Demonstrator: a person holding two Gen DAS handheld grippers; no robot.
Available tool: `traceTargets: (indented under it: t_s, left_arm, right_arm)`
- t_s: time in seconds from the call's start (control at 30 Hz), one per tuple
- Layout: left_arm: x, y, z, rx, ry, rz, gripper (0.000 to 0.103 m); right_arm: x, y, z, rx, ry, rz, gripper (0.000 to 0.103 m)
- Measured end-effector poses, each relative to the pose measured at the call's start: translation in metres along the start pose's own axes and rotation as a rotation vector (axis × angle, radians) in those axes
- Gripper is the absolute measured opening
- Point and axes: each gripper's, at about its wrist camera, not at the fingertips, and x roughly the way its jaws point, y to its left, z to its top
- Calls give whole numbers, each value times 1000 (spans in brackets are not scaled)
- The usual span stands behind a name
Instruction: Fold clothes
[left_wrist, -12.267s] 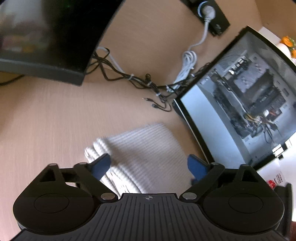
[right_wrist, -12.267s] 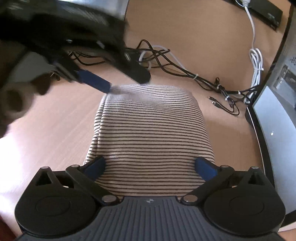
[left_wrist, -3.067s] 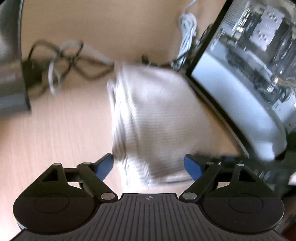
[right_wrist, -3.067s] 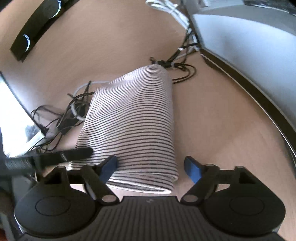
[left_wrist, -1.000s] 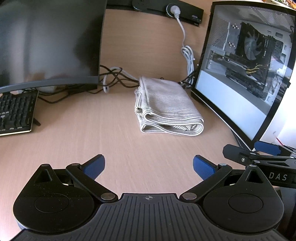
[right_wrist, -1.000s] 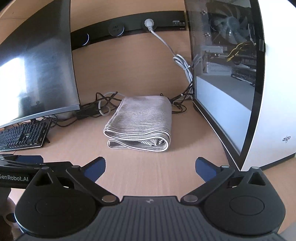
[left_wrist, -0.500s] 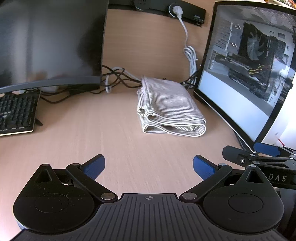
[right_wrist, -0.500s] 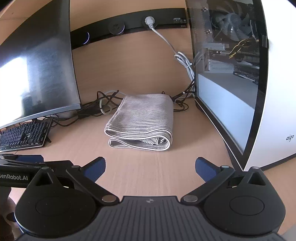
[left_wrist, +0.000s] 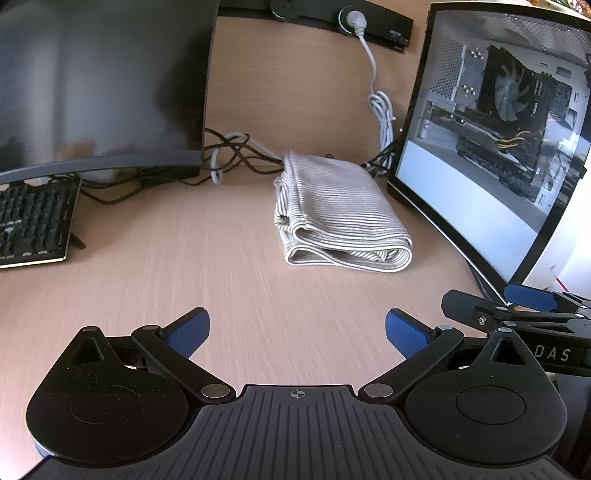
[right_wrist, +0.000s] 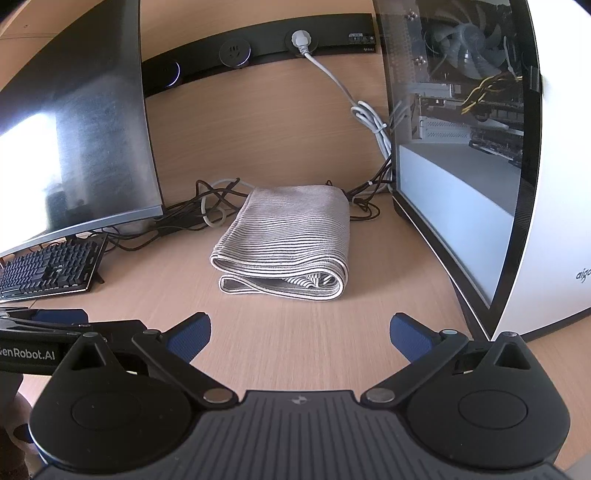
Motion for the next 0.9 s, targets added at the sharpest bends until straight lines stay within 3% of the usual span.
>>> traceTargets:
  t_s: [0.9]
  left_arm:
    - [2,-4,1,-1,1,-6,103]
  right_arm:
    - [3,-1,0,0,9,-1,103]
